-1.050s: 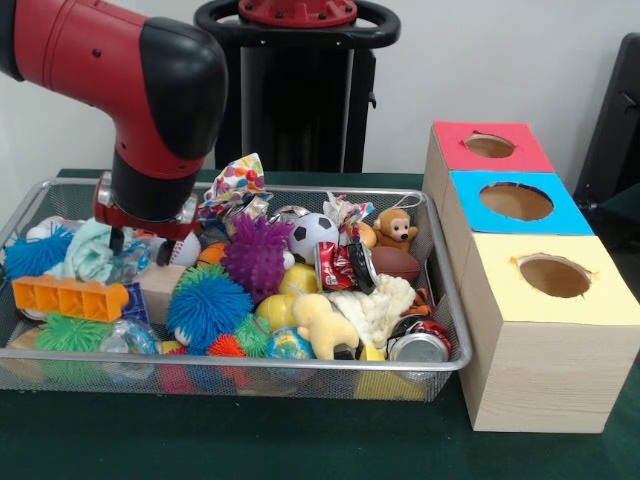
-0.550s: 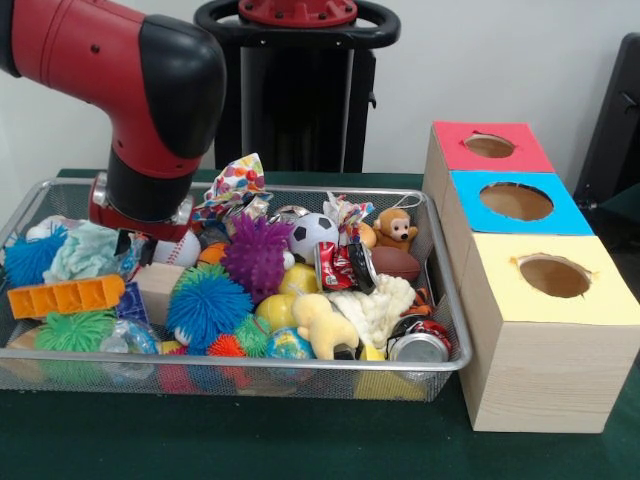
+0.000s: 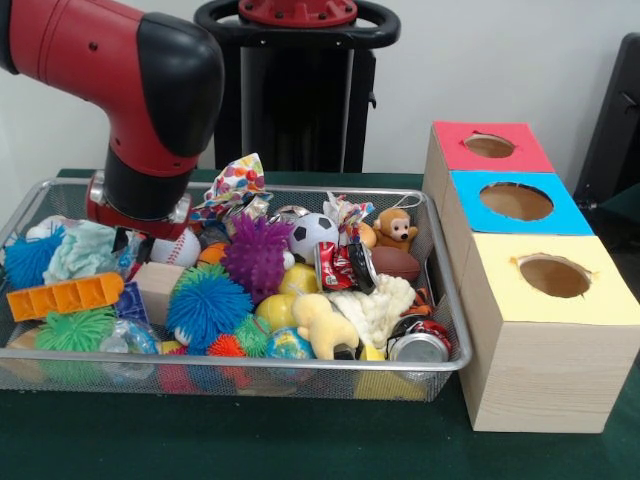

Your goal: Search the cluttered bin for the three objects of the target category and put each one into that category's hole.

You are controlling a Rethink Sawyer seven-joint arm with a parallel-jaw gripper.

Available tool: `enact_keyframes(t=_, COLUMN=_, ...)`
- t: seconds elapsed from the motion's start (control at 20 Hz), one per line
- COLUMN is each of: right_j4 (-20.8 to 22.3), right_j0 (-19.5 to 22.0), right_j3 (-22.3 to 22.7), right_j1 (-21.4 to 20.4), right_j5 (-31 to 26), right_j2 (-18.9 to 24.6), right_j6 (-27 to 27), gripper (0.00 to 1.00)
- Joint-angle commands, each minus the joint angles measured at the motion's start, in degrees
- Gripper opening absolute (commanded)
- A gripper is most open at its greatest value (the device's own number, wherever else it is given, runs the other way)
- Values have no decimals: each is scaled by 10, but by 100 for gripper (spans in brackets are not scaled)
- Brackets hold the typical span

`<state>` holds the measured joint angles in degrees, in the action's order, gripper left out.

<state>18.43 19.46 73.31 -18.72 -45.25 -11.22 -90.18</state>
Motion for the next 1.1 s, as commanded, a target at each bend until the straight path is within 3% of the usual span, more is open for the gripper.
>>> enact_keyframes(t=0.05, right_j4=-30, right_j0=13, right_j3=-8, right_j1=43, right_j5=62, right_j2=33, right_j6=-126, gripper=0)
enact_keyframes(t=0.4, right_j4=-63, right_j0=7, right_j3=-11, right_j1=10, right_j5=-14, right_j2=25, right_j6=-116, gripper=0)
enact_keyframes(t=0.85, right_j4=-90, right_j0=7, right_j3=1, right_j1=-18, right_j5=-64, right_j2=19, right_j6=-93, gripper=0)
enact_keyframes(t=1.1, right_j4=-101, right_j0=3, right_j3=-14, right_j1=-23, right_j5=-97, right_j2=18, right_j6=-85, gripper=0)
